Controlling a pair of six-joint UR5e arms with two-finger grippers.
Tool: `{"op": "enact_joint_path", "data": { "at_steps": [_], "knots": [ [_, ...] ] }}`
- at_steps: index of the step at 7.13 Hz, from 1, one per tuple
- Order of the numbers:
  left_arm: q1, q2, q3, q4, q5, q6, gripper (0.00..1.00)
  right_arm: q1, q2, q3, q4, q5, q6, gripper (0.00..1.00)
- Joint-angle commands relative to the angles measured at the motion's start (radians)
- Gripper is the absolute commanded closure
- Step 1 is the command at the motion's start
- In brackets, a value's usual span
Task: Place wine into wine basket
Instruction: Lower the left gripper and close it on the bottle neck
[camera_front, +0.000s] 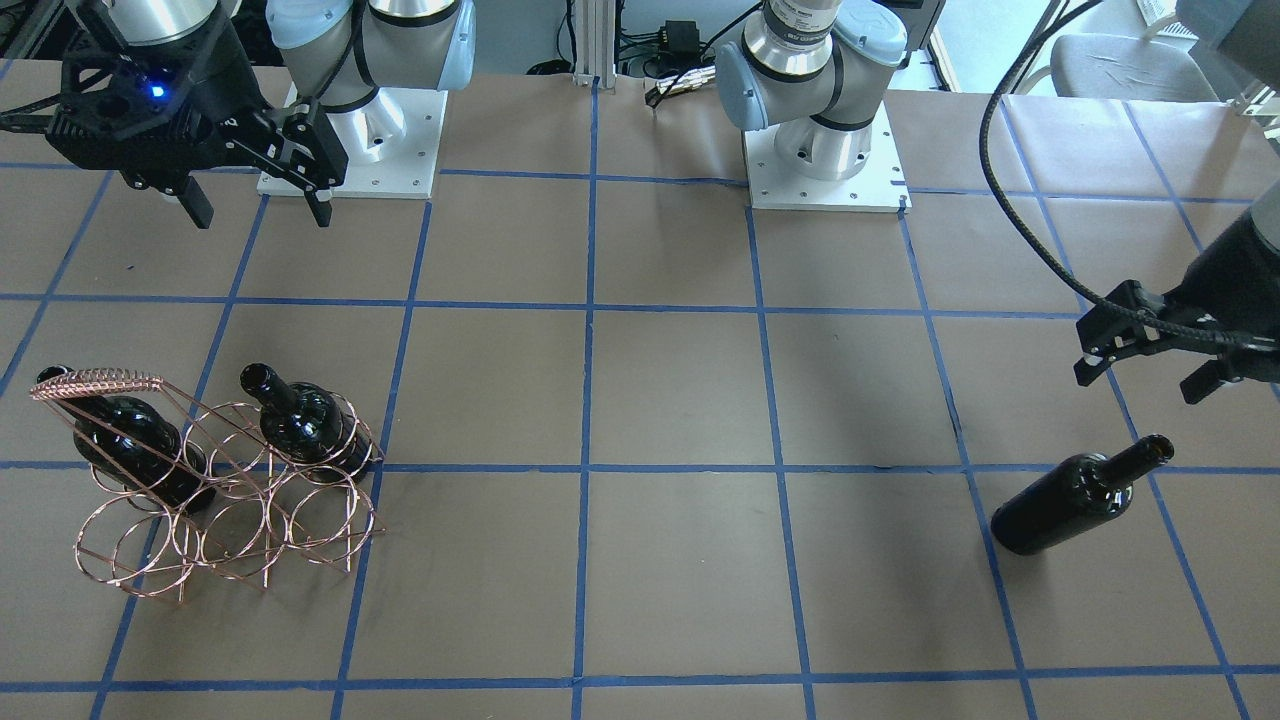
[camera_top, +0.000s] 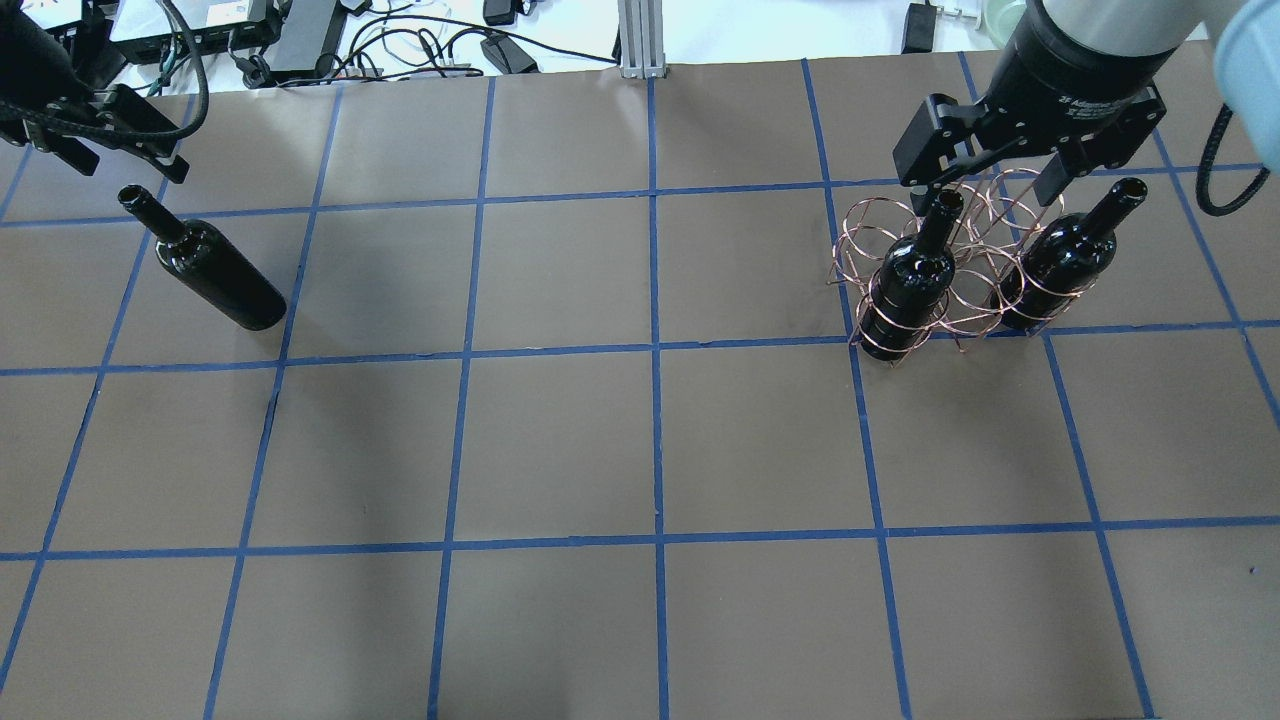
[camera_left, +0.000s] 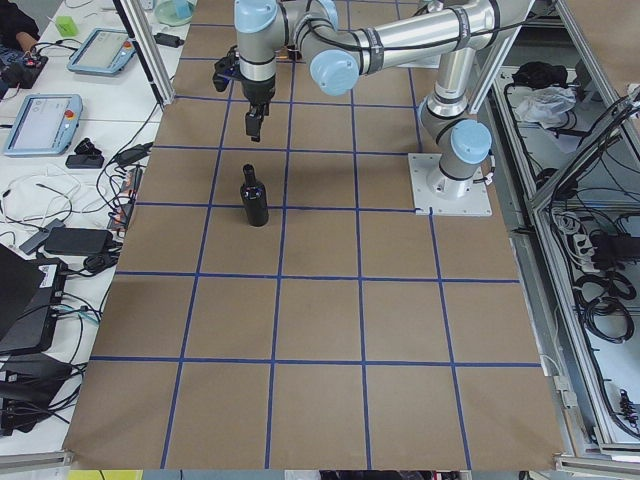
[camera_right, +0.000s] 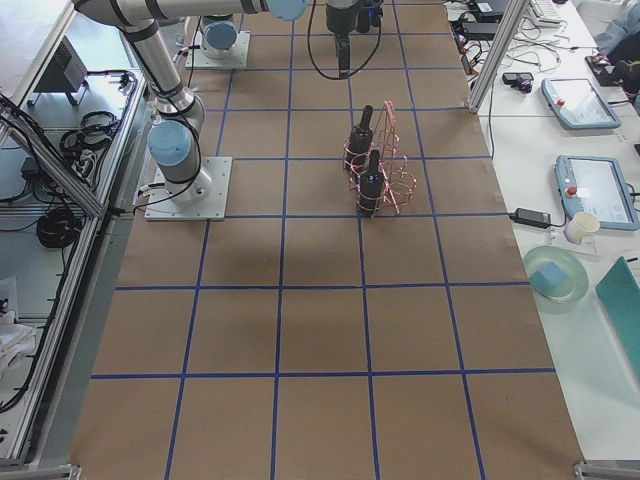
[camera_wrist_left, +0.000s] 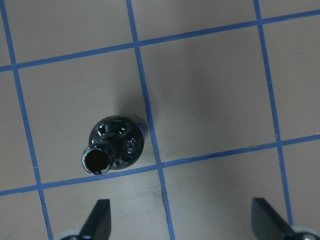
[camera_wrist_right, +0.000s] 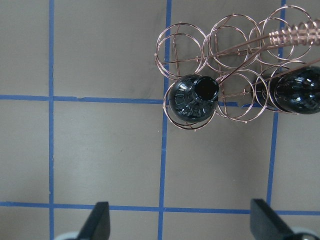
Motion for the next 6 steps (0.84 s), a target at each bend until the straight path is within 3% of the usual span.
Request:
{"op": "enact_joint_path", "data": {
  "at_steps": [1,6],
  "knots": [
    [0.03,-0.072,0.011,0.042,0.006,0.085,0.0,-0.002,0.0,0.0,0.0,-0.004,-0.002,0.0],
    [0.062,-0.143,0.013,0.11,0.017,0.121,0.0,0.001,-0.005,0.0,0.0,-0.01,-0.011,0.0]
  ]
}}
